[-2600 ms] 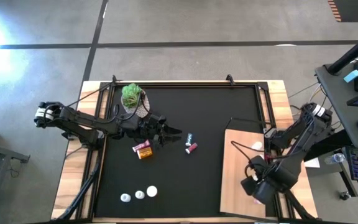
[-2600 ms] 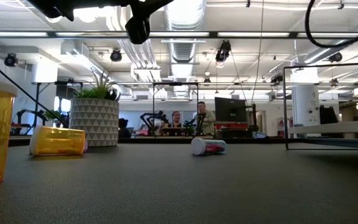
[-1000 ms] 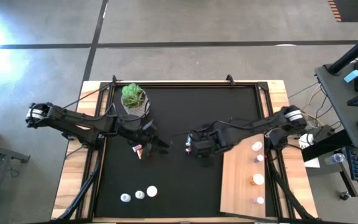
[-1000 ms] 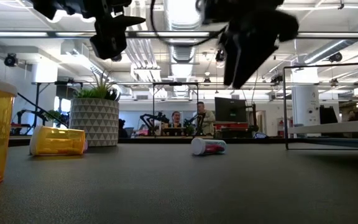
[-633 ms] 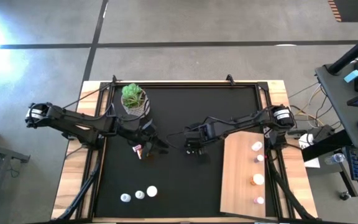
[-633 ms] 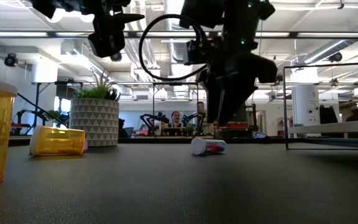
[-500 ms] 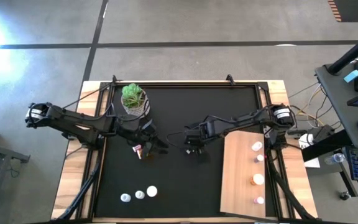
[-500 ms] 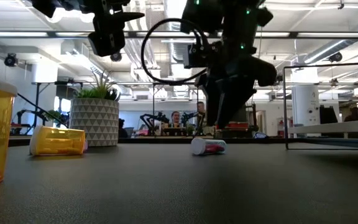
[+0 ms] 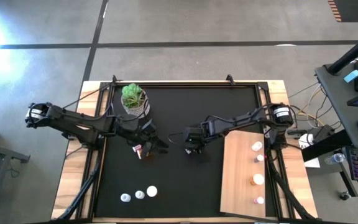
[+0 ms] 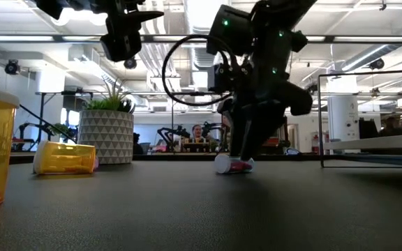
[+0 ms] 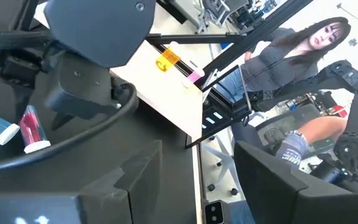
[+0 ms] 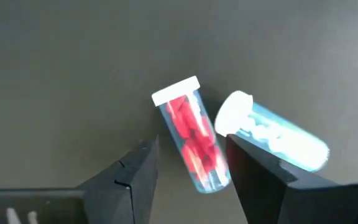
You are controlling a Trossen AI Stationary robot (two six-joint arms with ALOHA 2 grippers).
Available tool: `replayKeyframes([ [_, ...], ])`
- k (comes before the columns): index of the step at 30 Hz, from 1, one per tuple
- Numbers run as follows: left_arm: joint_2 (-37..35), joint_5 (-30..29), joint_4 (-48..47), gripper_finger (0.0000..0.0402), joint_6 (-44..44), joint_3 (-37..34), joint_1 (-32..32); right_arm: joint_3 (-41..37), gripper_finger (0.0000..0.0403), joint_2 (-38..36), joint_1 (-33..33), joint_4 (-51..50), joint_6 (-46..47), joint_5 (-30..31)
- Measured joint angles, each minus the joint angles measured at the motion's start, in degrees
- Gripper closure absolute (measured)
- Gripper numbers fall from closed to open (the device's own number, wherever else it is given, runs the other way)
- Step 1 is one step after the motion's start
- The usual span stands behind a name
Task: Pick and place medicine bottles onto shelf by color
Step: Put the bottom blue pill bottle on the shelf aligned with the other blue pill bottle
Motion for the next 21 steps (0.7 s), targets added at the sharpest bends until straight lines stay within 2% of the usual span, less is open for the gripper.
replayKeyframes([
  [13,0.9,-0.6,-0.2,0.0217,0.0,-0.3,0.0,-4.5,0.028,0.3,-0.5,5.6,2.3,-2.2],
  [21,1.8,-0.6,0.2,0.0217,0.5,-0.2,0.0,-5.4,0.0319,-0.7,-0.5,5.2,9.9,-2.5],
])
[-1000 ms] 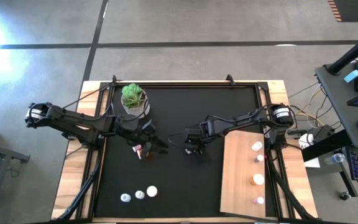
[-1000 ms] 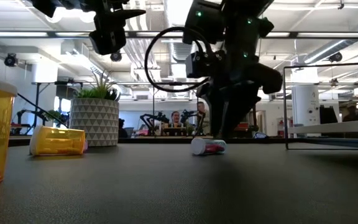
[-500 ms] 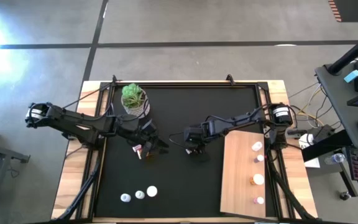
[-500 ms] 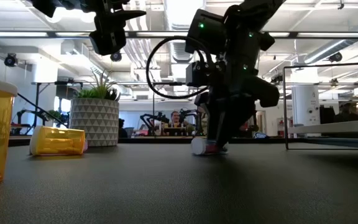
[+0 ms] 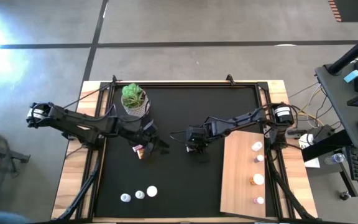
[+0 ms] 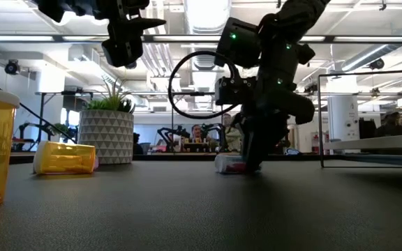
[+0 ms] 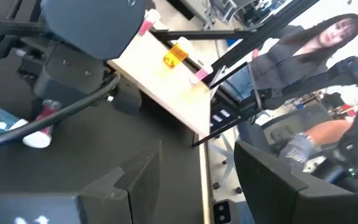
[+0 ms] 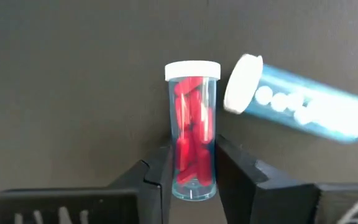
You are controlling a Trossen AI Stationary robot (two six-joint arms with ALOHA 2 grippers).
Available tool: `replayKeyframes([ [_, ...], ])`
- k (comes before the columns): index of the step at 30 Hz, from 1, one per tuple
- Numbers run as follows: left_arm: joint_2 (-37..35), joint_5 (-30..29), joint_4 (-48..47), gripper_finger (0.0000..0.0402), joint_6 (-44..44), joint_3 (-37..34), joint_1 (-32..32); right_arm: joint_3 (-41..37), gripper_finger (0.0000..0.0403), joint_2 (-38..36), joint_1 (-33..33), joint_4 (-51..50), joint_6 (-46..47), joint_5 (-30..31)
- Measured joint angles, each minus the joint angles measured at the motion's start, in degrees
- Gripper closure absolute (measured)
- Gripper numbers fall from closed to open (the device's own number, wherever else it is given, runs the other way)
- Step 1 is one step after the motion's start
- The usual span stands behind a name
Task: Pick and place medicine bottles onto shelf by color
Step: Put the bottom blue pill bottle on the shelf aligned with the other blue pill bottle
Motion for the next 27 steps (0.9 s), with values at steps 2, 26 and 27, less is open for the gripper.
replayKeyframes([
  [2,0.1,0.0,-0.4,0.0217,2.1,0.0,0.0,0.9,0.0322,-0.9,0.0,-1.9,1.2,0.0],
  [26,11.8,-22.3,34.7,0.0217,38.4,2.5,0.1,6.1,0.0314,-33.2,6.6,-1.3,23.9,18.9],
  [27,12.7,-23.1,37.4,0.0217,38.9,2.4,0.2,6.1,0.0314,-33.7,7.1,0.9,23.5,19.8],
])
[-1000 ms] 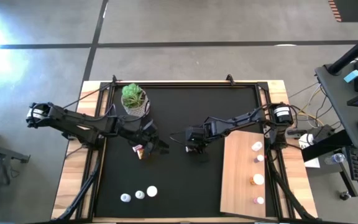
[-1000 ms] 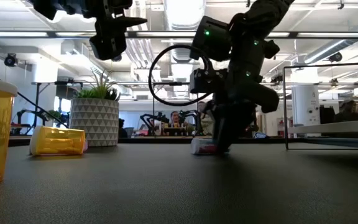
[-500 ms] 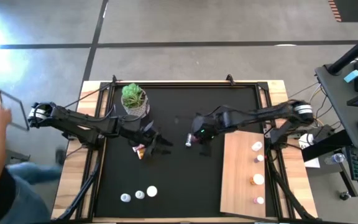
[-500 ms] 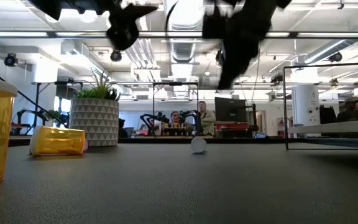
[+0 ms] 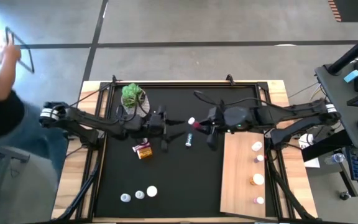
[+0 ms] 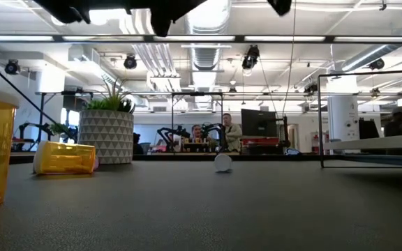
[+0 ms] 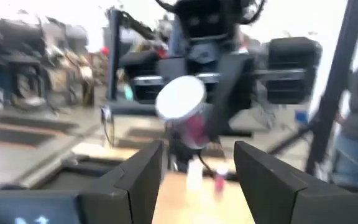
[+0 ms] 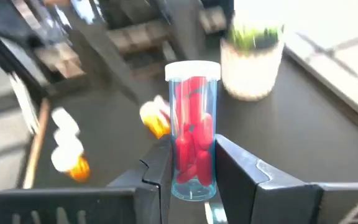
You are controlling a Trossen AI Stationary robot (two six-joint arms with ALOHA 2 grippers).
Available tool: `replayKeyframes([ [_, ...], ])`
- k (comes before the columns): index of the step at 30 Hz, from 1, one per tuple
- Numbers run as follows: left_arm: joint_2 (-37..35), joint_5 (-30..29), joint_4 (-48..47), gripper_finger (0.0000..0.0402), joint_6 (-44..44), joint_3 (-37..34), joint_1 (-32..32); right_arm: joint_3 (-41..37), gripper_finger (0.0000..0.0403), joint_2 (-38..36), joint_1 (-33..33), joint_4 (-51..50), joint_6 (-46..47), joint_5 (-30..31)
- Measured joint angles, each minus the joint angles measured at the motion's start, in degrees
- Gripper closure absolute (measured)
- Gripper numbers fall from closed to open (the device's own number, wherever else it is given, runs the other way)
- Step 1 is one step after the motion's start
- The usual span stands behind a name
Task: Pick and place medicine bottles onto shelf by color
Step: Put the bottom blue pill bottle on the shelf aligned with the other blue pill bottle
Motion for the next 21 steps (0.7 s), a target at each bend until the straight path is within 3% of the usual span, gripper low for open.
replayKeyframes([
  [5,5.1,-0.3,10.2,0.0217,0.1,1.7,0.3,0.0,0.0313,-0.3,1.7,9.8,-4.2,1.4],
  [9,7.5,-0.1,14.2,0.0217,0.1,4.5,0.3,0.0,0.0314,-0.3,2.2,11.7,-6.0,1.9],
  [21,7.9,3.1,13.2,0.0217,-0.1,8.2,0.3,0.0,0.0312,-1.4,2.2,12.1,-7.9,-0.1],
])
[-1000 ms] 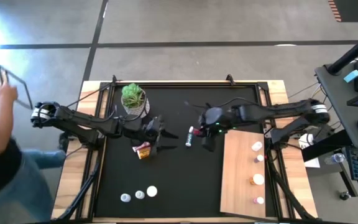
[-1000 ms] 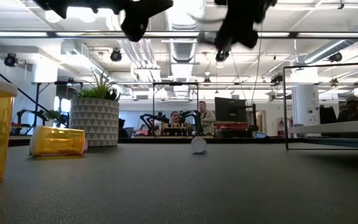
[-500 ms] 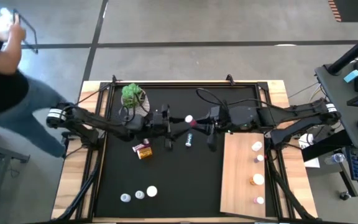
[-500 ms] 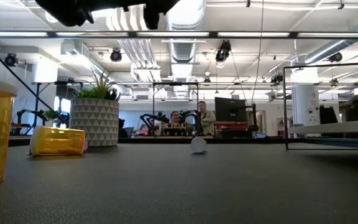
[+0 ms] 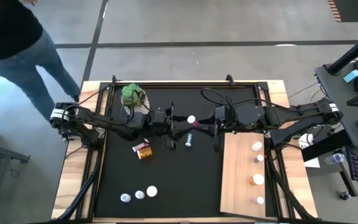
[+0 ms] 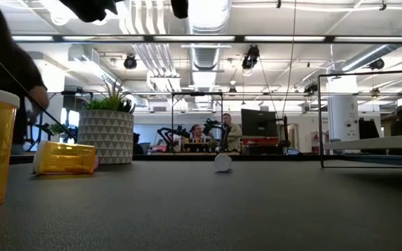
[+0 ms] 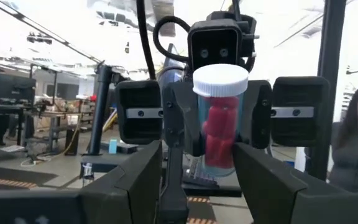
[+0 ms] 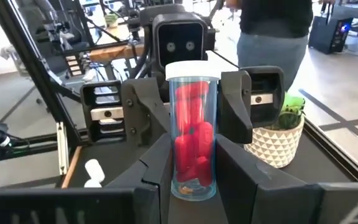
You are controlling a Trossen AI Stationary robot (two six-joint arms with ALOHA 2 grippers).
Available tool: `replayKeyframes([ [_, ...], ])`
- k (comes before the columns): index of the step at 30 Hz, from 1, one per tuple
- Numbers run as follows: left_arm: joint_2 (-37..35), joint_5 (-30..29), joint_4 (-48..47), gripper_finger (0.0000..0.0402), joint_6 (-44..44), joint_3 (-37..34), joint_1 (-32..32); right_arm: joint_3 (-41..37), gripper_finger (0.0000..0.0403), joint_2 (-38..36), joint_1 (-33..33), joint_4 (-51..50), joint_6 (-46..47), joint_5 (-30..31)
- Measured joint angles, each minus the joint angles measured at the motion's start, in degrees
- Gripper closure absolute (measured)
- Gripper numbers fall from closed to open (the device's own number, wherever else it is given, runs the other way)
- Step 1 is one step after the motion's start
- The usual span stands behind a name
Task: Pick and place medicine bottles onto shelf by color
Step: Put the bottom blue pill bottle on the shelf aligned with the other blue pill bottle
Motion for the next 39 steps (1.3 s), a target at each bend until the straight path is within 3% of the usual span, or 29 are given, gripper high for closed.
replayKeyframes([
  [5,-2.0,0.6,-7.2,0.0217,-1.1,-0.2,0.0,-0.3,0.0312,-2.3,-0.1,-3.0,-0.1,0.3],
  [16,-1.4,0.5,-6.4,0.0217,-1.7,3.6,0.0,-0.4,0.0312,-1.4,-0.1,-3.1,0.0,0.3],
  [39,-0.9,-0.9,-4.3,0.022,-1.7,3.9,0.1,-0.2,0.0312,-0.2,-0.1,1.8,-3.9,0.5],
])
